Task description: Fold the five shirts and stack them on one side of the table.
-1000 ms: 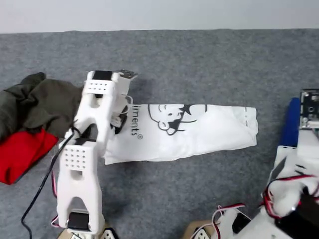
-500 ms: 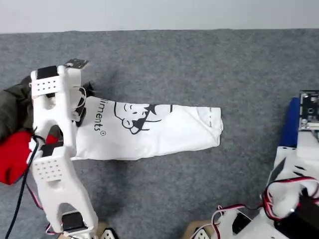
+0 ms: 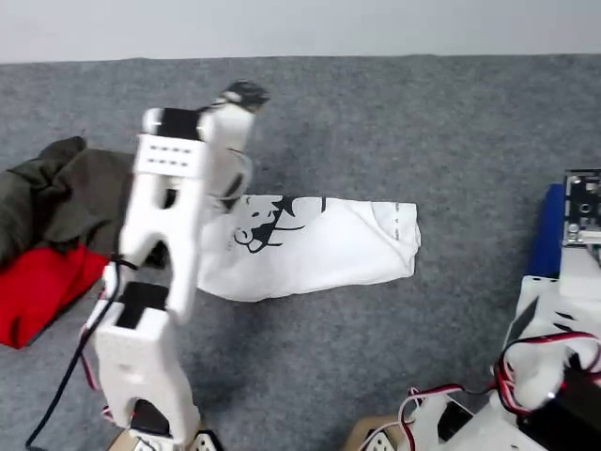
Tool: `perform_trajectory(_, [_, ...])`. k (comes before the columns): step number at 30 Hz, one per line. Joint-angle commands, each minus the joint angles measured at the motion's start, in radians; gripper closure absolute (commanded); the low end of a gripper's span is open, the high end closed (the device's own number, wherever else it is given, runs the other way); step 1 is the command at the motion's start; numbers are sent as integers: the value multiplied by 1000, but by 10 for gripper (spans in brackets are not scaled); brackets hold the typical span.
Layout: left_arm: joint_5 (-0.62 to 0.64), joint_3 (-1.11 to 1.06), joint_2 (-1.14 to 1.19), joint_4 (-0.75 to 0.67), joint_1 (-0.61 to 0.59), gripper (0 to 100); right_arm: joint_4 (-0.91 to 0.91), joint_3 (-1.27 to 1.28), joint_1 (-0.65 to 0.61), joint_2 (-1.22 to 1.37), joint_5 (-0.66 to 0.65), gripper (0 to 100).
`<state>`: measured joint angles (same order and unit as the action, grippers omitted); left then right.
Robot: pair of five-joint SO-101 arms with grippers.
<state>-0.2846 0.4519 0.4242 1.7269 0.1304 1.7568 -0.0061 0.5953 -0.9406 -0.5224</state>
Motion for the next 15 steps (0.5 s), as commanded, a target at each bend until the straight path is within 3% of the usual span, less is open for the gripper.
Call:
perform_trajectory(1, [44,36,-57,26,114,996,33,-5,8,5,-11,989])
perform_trajectory(15, [153,191,40,-89,404,995,33,2,8,5,-6,989])
